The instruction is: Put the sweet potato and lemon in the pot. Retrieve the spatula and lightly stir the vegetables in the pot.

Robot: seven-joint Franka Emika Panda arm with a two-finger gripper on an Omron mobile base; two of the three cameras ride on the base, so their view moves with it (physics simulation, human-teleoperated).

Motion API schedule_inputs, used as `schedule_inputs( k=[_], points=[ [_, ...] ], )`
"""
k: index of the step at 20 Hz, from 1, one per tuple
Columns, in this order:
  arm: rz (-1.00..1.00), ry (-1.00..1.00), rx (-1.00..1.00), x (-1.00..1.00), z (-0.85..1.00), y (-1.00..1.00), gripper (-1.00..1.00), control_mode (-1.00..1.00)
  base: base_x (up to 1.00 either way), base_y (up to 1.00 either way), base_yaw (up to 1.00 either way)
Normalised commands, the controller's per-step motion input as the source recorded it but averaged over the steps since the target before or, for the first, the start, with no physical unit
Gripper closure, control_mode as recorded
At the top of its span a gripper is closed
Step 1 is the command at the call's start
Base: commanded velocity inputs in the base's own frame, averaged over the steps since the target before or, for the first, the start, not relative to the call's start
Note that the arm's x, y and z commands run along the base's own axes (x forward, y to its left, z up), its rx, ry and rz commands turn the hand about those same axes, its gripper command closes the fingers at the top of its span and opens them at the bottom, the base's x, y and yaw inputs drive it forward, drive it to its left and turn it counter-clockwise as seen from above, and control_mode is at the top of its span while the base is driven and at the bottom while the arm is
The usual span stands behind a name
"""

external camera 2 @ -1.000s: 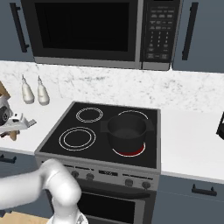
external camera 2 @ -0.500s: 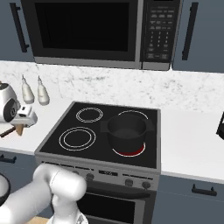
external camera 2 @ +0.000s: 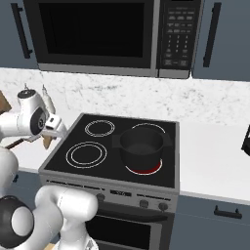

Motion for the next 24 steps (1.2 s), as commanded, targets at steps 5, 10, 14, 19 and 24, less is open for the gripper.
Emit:
schedule_inputs(
  k=[5, 10, 14, 19, 24],
  points=[
    [-0.24, 0.0, 0.0, 0.25, 0.19, -1.0, 1.0, -1.0, 0.0, 0.0, 0.0],
    [-0.22, -0.07, 0.0, 0.07, 0.16, -1.0, 1.0, -1.0, 0.0, 0.0, 0.0],
    [-0.22, -0.06, 0.0, 0.01, 0.08, -1.0, 1.0, -1.0, 0.0, 0.0, 0.0],
    [-0.2, -0.02, 0.0, 0.12, 0.02, -1.0, 1.0, -1.0, 0.0, 0.0, 0.0],
    [-0.14, 0.0, 0.01, 0.54, 0.0, -1.0, 1.0, -1.0, 0.0, 0.0, 0.0]
  ],
)
